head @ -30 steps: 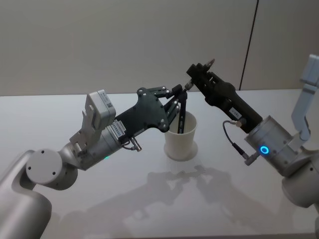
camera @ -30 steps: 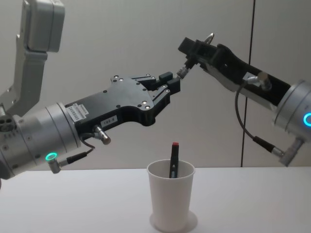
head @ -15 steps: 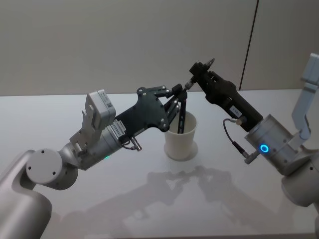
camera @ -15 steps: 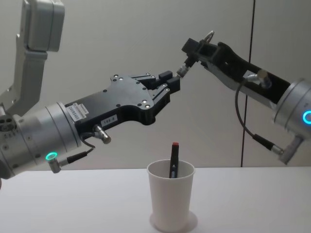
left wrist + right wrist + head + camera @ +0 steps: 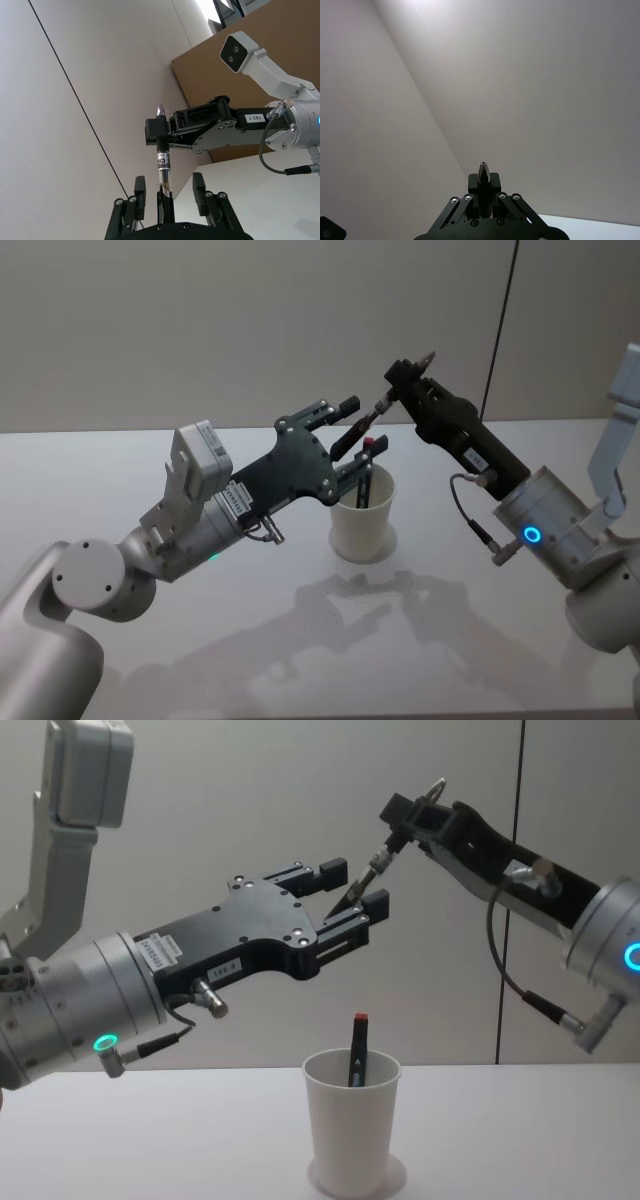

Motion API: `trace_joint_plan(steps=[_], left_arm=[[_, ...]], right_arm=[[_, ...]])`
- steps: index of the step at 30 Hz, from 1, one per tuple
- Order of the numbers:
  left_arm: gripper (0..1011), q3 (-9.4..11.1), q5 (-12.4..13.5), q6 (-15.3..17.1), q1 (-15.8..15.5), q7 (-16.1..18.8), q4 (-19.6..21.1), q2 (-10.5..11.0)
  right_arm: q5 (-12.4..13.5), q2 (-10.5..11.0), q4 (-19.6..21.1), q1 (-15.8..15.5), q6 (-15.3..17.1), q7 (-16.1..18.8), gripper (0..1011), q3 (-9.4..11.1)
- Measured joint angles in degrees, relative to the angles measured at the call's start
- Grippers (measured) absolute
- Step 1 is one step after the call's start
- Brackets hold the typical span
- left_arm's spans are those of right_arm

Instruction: Place the pen into the pen holder.

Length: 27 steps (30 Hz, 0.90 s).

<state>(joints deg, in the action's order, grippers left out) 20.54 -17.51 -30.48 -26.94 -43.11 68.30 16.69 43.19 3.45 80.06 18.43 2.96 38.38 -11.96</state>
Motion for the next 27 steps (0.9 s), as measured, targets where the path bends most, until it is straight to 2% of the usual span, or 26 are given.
trace_joint_plan(steps=[1,3,4,6,8,14,15,22,27], left_arm=[[603,0.00,0.00,0.00,0.00,0.00,0.00,0.00],[644,0.00,0.00,0.00,0.00,0.00,0.00,0.00],[700,0.00,0.00,0.00,0.00,0.00,0.00,0.00],[716,0.00,-0.01,0.00,0.00,0.00,0.00,0.00],[816,0.00,-0.02,-0.01,0.00,0.00,0.00,0.00],[944,0.00,-0.03,-0.01,0.00,0.00,0.00,0.00],[993,0.00,-0.03,-0.01,0.00,0.00,0.01,0.00],[1000,0.00,-0.03,-0.01,0.00,0.00,0.00,0.00],[1000,0.00,-0.03,-0.01,0.00,0.00,0.00,0.00]], right_arm=[[0.03,0.02,0.00,0.01,-0.05,-0.06,108,-0.05],[0.05,0.05,0.00,0.02,-0.11,-0.13,108,-0.10],[0.06,0.06,0.00,0.03,-0.14,-0.16,108,-0.11],[0.09,0.12,0.00,0.04,-0.24,-0.26,108,-0.17],[0.13,0.17,0.00,0.07,-0.34,-0.36,108,-0.24],[0.20,0.26,-0.02,0.14,-0.54,-0.53,108,-0.37],[0.23,0.28,-0.04,0.16,-0.62,-0.59,108,-0.40],[0.16,0.44,-0.08,0.23,-1.22,-0.94,108,-0.55],[-0.89,0.57,-0.08,0.23,-2.62,-1.60,108,-0.65]])
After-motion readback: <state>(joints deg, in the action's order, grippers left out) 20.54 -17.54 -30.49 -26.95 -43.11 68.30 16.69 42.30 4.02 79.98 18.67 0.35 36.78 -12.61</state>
